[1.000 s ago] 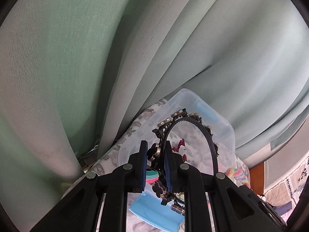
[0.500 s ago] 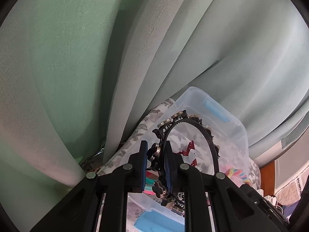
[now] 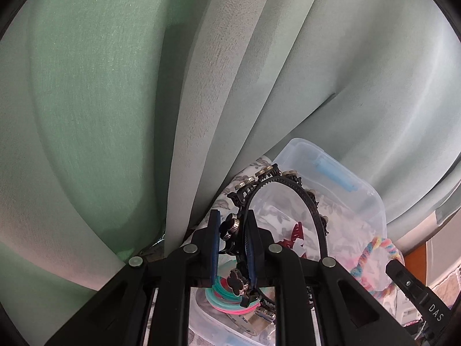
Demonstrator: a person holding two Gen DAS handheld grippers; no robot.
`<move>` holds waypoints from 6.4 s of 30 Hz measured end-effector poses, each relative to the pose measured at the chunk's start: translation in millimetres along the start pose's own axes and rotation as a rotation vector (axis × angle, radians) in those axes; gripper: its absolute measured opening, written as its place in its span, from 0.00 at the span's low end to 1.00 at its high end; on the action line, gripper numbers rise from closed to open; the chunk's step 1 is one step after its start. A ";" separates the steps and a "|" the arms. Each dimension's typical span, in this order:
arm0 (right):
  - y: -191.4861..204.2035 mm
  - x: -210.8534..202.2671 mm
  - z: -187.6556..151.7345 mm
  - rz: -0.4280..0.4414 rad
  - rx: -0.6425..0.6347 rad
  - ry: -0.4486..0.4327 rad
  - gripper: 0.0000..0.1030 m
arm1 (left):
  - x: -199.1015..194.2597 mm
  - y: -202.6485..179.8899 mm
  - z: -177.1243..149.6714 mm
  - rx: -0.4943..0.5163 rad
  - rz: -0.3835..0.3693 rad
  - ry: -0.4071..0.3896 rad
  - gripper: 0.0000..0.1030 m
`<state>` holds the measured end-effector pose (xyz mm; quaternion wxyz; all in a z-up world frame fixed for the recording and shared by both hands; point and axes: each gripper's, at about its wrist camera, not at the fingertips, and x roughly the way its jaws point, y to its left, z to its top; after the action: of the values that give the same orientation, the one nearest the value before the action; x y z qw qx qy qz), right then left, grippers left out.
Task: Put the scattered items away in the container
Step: 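Lower the headband and pipe-cleaner into the bin with both tools, then withdraw both tools from the bin toward the white clip and black toy car, then close the left tool on the white claw clip while the right tool grasps the black toy car, then lift the clip and toy car with both tools and carry them over the bin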
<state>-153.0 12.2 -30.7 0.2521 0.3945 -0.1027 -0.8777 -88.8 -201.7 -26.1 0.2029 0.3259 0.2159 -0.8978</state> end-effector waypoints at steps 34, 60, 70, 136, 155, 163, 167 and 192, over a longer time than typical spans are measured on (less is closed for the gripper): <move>1.4 -5.2 2.4 -0.013 -0.021 0.018 0.46 | -24.3 -18.8 -6.5 0.065 -0.044 0.040 0.42; -36.1 -107.2 -23.6 -0.017 0.072 -0.107 0.54 | -99.4 -81.6 -27.6 0.184 -0.116 -0.038 0.54; -100.1 -167.5 -41.0 -0.052 0.213 -0.219 0.59 | -123.4 -144.8 -57.1 0.322 -0.154 -0.037 0.55; -261.2 -2.6 -91.5 -0.048 0.374 0.150 0.60 | 123.8 -270.9 -171.0 0.550 -0.129 0.297 0.32; -229.3 48.3 -66.7 0.038 0.214 0.157 0.60 | 138.9 -252.2 -149.3 0.451 -0.213 0.338 0.32; -222.4 65.1 -57.8 -0.006 0.098 0.142 0.45 | 143.1 -251.7 -143.1 0.448 -0.231 0.337 0.32; -221.8 70.9 -54.5 -0.010 0.077 0.135 0.45 | 142.9 -255.2 -145.0 0.468 -0.233 0.324 0.32; -223.1 13.6 -90.9 -0.027 0.231 0.156 0.36 | 113.8 -237.4 -158.7 0.500 -0.183 0.355 0.31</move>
<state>-173.6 196.9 -184.7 0.2004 0.4893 -0.1780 -0.8299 -210.0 51.1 -152.2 -0.0058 0.4967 0.0490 -0.8665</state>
